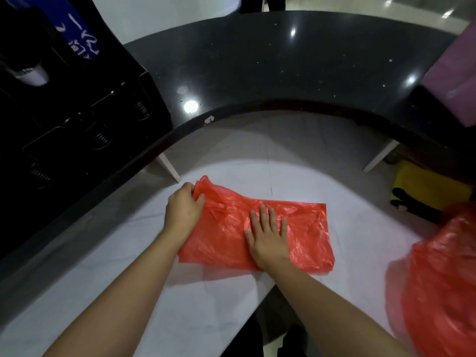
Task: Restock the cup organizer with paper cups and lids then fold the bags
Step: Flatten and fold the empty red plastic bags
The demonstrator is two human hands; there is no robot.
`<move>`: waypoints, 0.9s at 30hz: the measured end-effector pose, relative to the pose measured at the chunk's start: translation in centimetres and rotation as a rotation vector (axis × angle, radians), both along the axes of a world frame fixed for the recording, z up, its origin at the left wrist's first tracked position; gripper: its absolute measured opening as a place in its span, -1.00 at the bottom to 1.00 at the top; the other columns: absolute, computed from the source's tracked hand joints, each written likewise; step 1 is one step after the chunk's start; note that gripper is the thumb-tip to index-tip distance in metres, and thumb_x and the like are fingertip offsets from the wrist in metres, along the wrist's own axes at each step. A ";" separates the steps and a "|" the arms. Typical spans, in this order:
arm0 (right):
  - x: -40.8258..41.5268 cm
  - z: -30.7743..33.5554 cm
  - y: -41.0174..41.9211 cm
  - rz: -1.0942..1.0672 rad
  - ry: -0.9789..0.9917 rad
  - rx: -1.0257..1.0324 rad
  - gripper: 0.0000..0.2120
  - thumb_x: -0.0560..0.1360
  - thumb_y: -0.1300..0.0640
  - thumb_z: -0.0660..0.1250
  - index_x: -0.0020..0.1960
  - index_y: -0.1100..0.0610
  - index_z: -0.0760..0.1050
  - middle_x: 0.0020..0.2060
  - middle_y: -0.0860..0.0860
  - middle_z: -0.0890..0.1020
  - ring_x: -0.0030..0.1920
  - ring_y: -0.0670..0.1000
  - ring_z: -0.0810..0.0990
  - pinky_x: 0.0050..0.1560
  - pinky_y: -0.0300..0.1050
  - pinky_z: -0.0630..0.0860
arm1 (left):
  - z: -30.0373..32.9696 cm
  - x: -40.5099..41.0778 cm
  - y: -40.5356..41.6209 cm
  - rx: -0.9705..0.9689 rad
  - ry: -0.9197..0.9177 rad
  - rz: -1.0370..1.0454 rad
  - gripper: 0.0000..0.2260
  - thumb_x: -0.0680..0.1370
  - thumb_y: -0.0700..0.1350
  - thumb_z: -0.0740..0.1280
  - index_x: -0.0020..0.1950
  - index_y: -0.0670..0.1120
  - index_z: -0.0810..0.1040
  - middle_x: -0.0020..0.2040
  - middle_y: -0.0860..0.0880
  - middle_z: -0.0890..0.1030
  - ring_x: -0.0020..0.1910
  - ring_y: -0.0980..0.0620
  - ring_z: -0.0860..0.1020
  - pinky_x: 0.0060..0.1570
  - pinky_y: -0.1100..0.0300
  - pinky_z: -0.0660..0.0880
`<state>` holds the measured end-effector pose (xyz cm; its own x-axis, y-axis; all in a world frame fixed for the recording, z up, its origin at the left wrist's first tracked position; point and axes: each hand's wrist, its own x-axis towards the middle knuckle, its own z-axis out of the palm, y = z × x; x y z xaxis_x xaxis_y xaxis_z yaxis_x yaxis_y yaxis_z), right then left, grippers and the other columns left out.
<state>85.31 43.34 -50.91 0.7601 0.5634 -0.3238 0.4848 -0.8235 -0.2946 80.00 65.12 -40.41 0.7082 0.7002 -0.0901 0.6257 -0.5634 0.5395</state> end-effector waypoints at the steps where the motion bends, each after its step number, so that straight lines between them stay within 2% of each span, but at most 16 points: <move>1: 0.2 0.6 -0.6 0.004 0.011 0.035 -0.41 0.66 -0.24 -0.26 0.63 -0.10 -0.26 0.60 -0.03 -0.32 0.55 0.04 -0.45 0.56 0.20 -0.31 | 1.0 0.6 -0.7 0.057 0.020 -0.035 -0.88 0.57 -0.04 0.33 -0.03 -0.08 0.50 -0.14 -0.03 0.58 -0.14 -0.09 0.54 -0.18 0.09 0.42; 4: 1.3 1.8 -4.0 -0.012 -0.074 0.051 -0.45 0.67 -0.22 -0.25 0.62 -0.14 -0.18 0.60 -0.05 -0.28 0.57 0.01 -0.42 0.55 0.13 -0.38 | 3.4 2.3 -3.6 0.212 0.096 -0.119 -0.91 0.60 0.00 0.24 0.00 -0.01 0.42 -0.07 -0.02 0.55 -0.11 -0.13 0.54 -0.21 0.03 0.47; 7: 2.7 1.9 -9.5 -0.090 -0.152 0.039 -0.39 0.63 -0.23 -0.27 0.63 -0.11 0.04 0.64 -0.01 -0.11 0.61 0.04 -0.28 0.54 0.09 -0.39 | 5.0 3.8 -6.6 0.310 0.128 -0.191 -0.86 0.63 0.00 0.20 0.13 -0.02 0.42 0.05 -0.05 0.55 -0.01 -0.16 0.58 -0.14 -0.02 0.53; 10: 3.7 1.6 -13.8 -0.114 -0.096 0.043 -0.32 0.60 -0.26 -0.29 0.59 -0.05 0.21 0.63 0.03 0.04 0.63 0.06 -0.11 0.60 0.14 -0.09 | 5.4 5.3 -9.7 0.393 0.155 -0.269 -0.77 0.64 -0.03 0.20 0.28 -0.02 0.38 0.12 -0.06 0.53 0.02 -0.16 0.59 -0.16 0.01 0.50; 12: 4.1 1.5 -15.3 -0.114 -0.065 0.137 -0.26 0.61 -0.31 -0.27 0.54 0.03 0.33 0.60 0.07 0.17 0.60 0.09 0.11 0.57 0.11 0.15 | 5.5 6.3 -12.2 0.421 0.190 -0.327 -0.70 0.64 -0.06 0.22 0.37 -0.01 0.34 0.17 -0.06 0.51 0.05 -0.16 0.59 -0.18 0.04 0.43; 14: 4.1 2.2 -16.3 -0.166 0.054 0.252 -0.39 0.65 -0.25 -0.09 0.52 0.05 0.37 0.59 0.01 0.21 0.54 0.03 0.27 0.54 -0.07 0.20 | 5.4 7.1 -15.3 0.435 0.212 -0.395 -0.64 0.62 -0.11 0.25 0.40 -0.01 0.30 0.21 -0.07 0.49 0.08 -0.16 0.59 -0.19 0.04 0.38; 16: 4.2 2.8 -17.2 -0.238 0.166 0.424 -0.62 0.70 0.00 0.10 0.47 0.01 0.43 0.53 -0.06 0.33 0.43 -0.03 0.40 0.45 -0.17 0.25 | 5.1 7.5 -18.4 0.429 0.213 -0.456 -0.61 0.59 -0.17 0.25 0.41 -0.01 0.30 0.23 -0.09 0.47 0.09 -0.18 0.59 -0.18 0.02 0.43; 17: 4.3 3.0 -17.5 -0.309 0.208 0.525 -0.67 0.70 0.09 0.15 0.43 0.00 0.47 0.47 -0.05 0.43 0.39 -0.03 0.46 0.44 -0.17 0.28 | 4.8 7.7 -19.9 0.418 0.216 -0.483 -0.59 0.58 -0.19 0.24 0.42 -0.01 0.30 0.24 -0.10 0.46 0.08 -0.19 0.60 -0.18 0.01 0.44; 21: 4.6 3.0 -18.8 -0.640 0.421 0.875 -0.64 0.65 0.32 0.17 0.23 -0.04 0.59 0.22 0.02 0.65 0.12 -0.12 0.65 0.29 -0.04 0.53 | 2.6 8.3 -24.3 0.307 0.266 -0.529 -0.56 0.59 -0.21 0.26 0.45 -0.04 0.26 0.27 -0.13 0.44 0.09 -0.19 0.59 -0.11 0.00 0.50; 23: 4.8 2.6 -19.4 -0.750 0.459 0.971 -0.64 0.65 0.34 0.17 0.18 -0.01 0.63 0.17 -0.03 0.68 0.14 -0.06 0.66 0.28 0.04 0.55 | 1.0 8.3 -25.8 0.260 0.289 -0.549 -0.56 0.59 -0.19 0.28 0.45 -0.05 0.26 0.28 -0.15 0.43 0.09 -0.19 0.59 -0.09 -0.02 0.52; 27: 5.5 2.0 -20.0 -0.907 0.527 1.040 -0.73 0.66 0.30 0.18 0.17 0.08 0.61 0.20 0.09 0.65 0.17 0.08 0.66 0.34 0.18 0.50 | -2.6 8.1 -27.6 0.218 0.306 -0.577 -0.60 0.61 -0.09 0.31 0.41 -0.04 0.28 0.27 -0.13 0.42 0.11 -0.18 0.57 -0.18 0.01 0.44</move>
